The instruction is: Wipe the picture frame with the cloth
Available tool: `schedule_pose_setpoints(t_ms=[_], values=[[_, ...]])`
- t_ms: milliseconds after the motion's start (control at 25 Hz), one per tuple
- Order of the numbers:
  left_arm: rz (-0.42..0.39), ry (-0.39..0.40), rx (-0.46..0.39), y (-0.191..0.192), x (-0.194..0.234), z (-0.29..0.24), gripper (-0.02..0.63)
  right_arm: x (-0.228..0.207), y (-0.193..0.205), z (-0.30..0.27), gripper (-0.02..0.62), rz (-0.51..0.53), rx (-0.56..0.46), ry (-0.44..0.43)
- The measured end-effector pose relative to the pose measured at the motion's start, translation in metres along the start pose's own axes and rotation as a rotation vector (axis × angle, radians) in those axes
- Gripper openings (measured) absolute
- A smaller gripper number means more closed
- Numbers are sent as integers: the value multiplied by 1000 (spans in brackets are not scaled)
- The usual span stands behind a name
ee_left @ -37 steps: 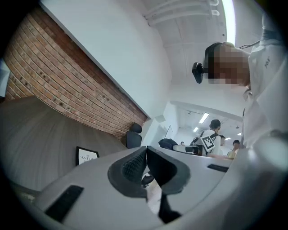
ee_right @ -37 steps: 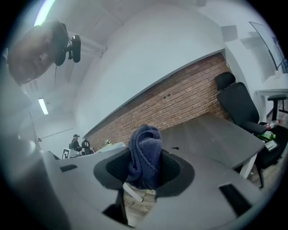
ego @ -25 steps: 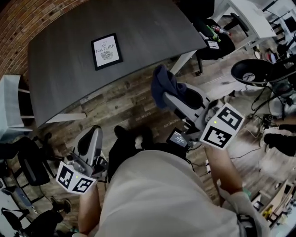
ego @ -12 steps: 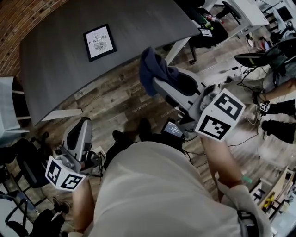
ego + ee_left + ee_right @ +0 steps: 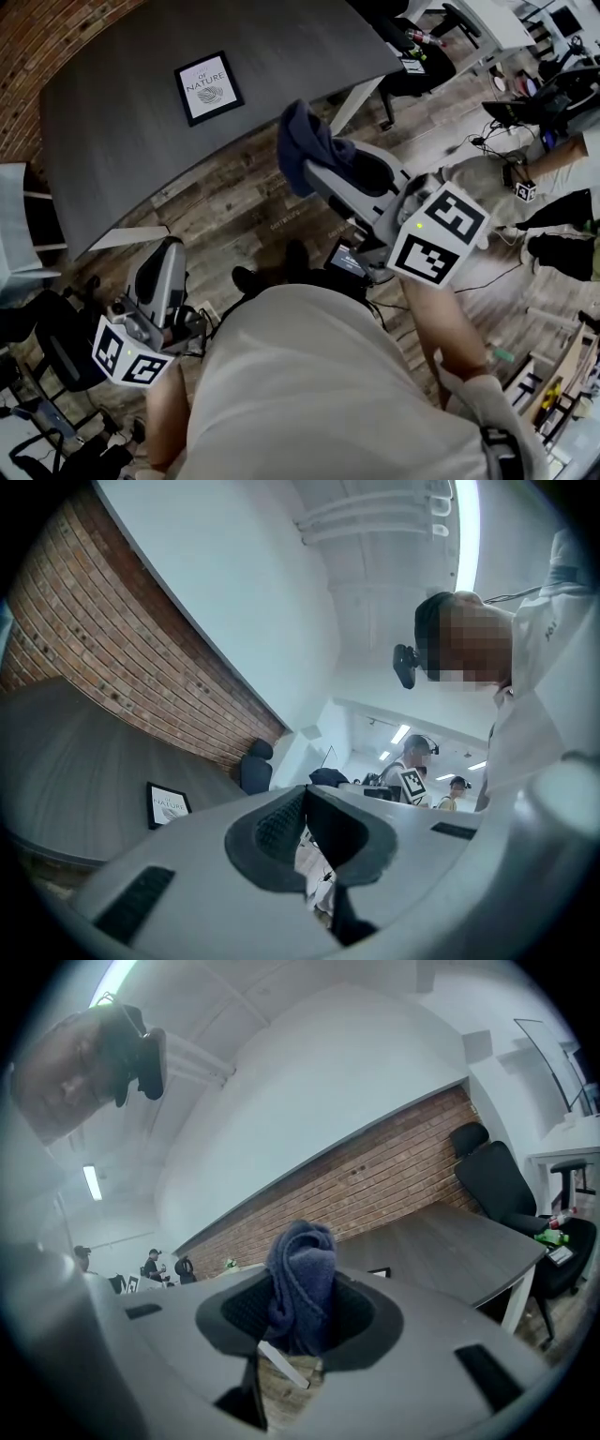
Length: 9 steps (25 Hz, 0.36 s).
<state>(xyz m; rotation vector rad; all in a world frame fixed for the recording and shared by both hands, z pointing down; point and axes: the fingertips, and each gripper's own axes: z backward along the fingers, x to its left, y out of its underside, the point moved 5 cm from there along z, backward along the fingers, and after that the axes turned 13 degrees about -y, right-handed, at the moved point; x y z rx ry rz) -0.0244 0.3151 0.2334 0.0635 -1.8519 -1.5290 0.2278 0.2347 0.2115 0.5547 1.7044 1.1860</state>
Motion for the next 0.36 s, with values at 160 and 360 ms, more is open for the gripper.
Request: schedule_pose_setpoints(t_ms=[160, 360], values=[[23, 16, 13, 1, 6, 1, 9, -1, 2, -5, 137, -4, 3, 21], [35, 35, 24, 2, 14, 9, 9, 5, 11, -14, 137, -9, 3, 40]])
